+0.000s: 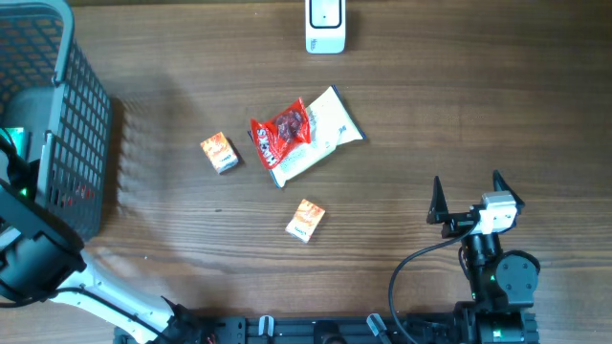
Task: Scan the item barcode
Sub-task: 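Reach the left gripper into the basket toward the red Nescafe stick, then grasp the red Nescafe stick, carry it below the wipes, release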
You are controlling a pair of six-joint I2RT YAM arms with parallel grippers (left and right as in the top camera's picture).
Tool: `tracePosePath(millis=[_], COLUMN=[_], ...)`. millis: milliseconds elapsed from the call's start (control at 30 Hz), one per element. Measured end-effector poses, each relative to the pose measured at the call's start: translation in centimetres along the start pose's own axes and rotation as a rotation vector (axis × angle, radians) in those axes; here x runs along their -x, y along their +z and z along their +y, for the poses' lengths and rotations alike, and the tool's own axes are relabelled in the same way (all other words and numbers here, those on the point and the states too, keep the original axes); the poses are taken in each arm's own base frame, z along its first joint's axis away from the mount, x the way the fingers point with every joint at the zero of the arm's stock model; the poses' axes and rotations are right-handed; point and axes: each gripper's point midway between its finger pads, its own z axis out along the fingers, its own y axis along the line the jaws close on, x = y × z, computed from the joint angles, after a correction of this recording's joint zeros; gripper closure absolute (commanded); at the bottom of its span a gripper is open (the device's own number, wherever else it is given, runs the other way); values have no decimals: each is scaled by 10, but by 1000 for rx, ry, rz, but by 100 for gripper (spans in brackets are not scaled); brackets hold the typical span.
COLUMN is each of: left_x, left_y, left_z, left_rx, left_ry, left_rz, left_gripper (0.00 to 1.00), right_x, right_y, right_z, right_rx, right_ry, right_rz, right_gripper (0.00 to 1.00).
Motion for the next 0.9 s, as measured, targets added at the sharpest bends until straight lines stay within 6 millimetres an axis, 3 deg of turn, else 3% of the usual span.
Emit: tracePosePath(millis=[133, 233, 367, 467, 633, 700, 767, 900], left_x=[-3, 1, 14, 20, 18, 10, -10, -85], left_y=[-6, -33, -112, -179, -251, -268, -286, -314], left_z=[12, 9, 4, 16, 42, 49, 55, 55], left_rx=[26, -50, -274, -456, -654, -703, -759, -879], left_ry=[30, 26, -2, -29, -49, -35, 28, 308], left_rz=[10, -14, -93, -159, -227, -236, -228, -144], left_gripper=[96, 96, 96, 96, 96, 96, 96, 96], right_x=[0, 0, 0, 0, 0, 0, 0, 0], right_y=[0, 0, 0, 0, 0, 0, 0, 0], right_z=[0, 0, 0, 0, 0, 0, 0, 0], right_rx=[0, 0, 0, 0, 0, 0, 0, 0], right_ry=[0, 0, 0, 0, 0, 0, 0, 0], right_rz=[0, 0, 0, 0, 0, 0, 0, 0], right_gripper=[0, 0, 0, 0, 0, 0, 0, 0])
